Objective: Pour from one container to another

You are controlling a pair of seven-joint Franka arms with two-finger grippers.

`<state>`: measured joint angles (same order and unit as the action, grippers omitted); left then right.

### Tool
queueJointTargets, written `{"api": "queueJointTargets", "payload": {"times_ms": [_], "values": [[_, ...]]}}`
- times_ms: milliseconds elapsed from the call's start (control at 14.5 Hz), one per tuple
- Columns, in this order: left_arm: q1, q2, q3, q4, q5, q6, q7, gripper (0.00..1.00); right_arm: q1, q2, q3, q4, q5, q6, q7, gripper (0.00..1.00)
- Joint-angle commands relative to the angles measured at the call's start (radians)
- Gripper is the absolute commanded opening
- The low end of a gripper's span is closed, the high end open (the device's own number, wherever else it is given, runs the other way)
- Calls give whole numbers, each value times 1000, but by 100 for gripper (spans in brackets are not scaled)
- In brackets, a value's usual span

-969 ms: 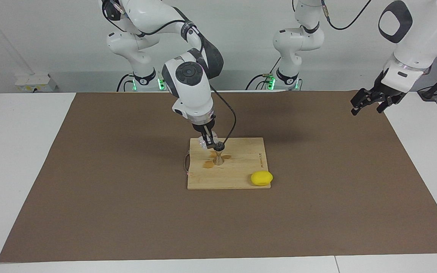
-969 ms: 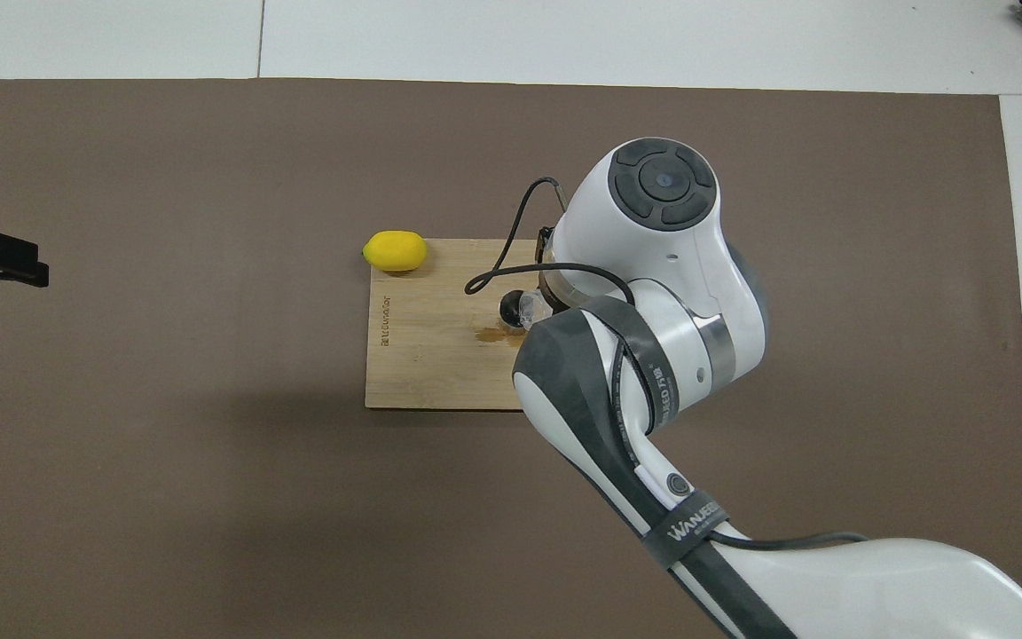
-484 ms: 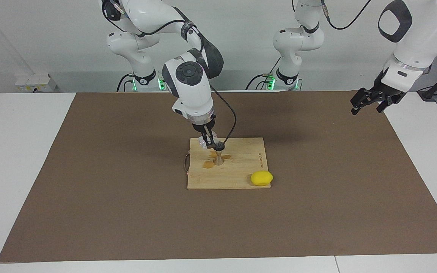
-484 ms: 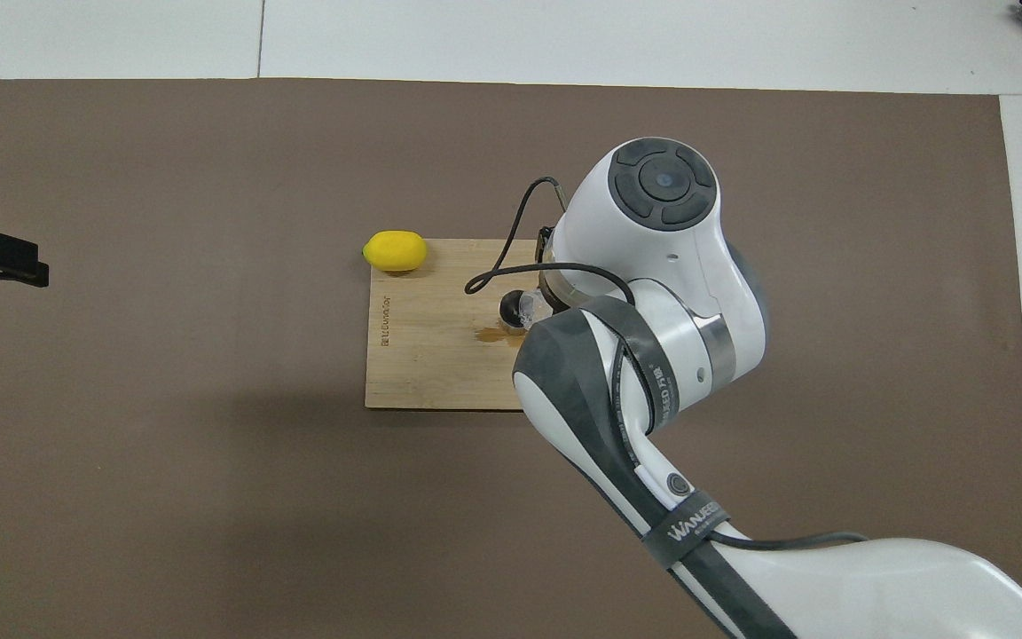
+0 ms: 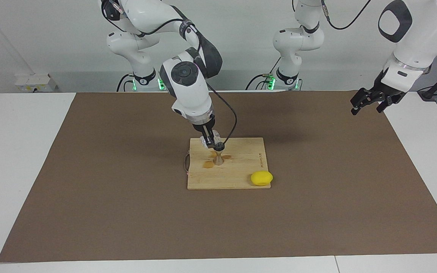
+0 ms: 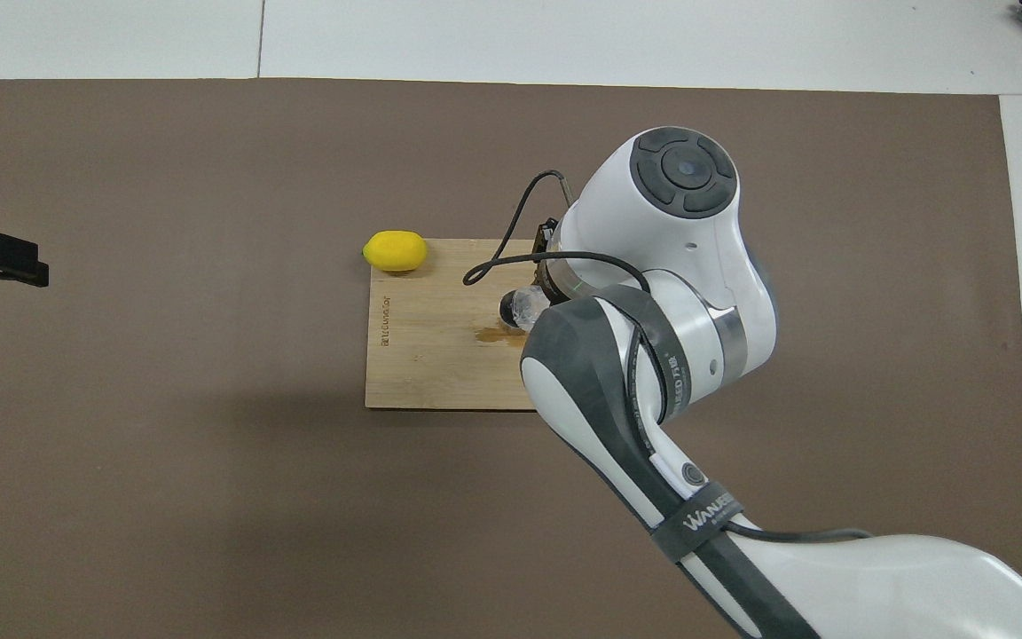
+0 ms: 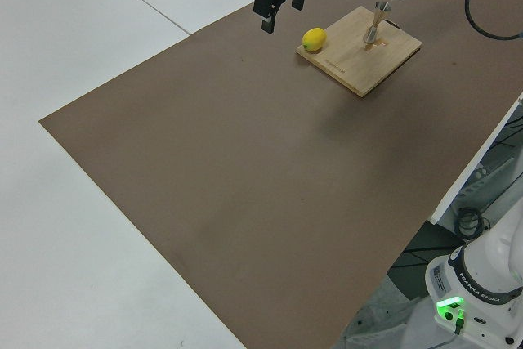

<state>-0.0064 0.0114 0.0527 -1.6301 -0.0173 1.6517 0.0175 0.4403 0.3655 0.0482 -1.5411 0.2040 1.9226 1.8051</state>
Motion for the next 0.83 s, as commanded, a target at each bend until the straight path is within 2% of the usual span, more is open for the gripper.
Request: {"api": "queueJointTargets", "payload": {"times_ms": [0, 346, 761], "values": [[9, -13, -10, -8, 13, -3, -14, 100, -31, 15, 9, 26, 49, -4, -3, 0], [9, -13, -10, -8, 13, -3, -14, 100, -116, 9, 9, 27, 224, -2, -104, 0], [9, -13, -8, -8, 13, -3, -14, 100, -274, -2, 9, -14, 494, -7, -294, 0]]}}
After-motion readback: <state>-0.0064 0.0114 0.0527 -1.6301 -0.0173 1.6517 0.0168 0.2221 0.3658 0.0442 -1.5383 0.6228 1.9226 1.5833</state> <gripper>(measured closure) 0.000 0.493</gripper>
